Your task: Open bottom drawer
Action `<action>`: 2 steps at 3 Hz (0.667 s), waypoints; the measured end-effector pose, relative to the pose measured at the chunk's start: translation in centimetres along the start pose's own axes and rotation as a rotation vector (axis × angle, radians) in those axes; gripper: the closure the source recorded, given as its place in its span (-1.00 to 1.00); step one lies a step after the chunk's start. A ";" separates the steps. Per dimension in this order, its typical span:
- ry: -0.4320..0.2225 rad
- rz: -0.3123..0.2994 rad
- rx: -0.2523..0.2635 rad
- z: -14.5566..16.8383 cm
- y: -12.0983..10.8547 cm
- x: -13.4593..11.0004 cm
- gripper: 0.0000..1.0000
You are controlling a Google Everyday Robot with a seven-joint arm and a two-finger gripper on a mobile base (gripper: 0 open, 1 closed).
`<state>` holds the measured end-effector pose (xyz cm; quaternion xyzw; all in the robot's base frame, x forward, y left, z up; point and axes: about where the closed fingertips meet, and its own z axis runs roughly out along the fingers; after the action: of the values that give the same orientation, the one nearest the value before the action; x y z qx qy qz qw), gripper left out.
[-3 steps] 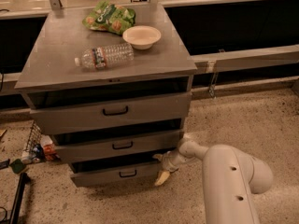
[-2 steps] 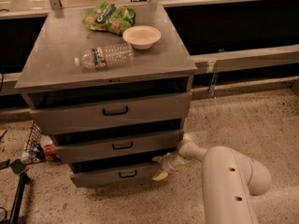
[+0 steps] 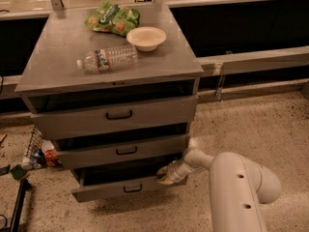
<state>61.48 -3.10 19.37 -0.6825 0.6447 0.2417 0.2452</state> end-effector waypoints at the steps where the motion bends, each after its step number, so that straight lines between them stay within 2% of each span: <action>1: -0.009 0.046 -0.098 0.0 4.1 -0.5 1.00; 2: -0.010 0.048 -0.103 0.0 4.4 -0.6 0.76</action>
Offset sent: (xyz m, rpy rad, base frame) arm -0.2110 0.0165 0.0493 0.0575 0.5030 0.1388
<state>57.08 -2.89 19.67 -0.6773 0.6465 0.2837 0.2069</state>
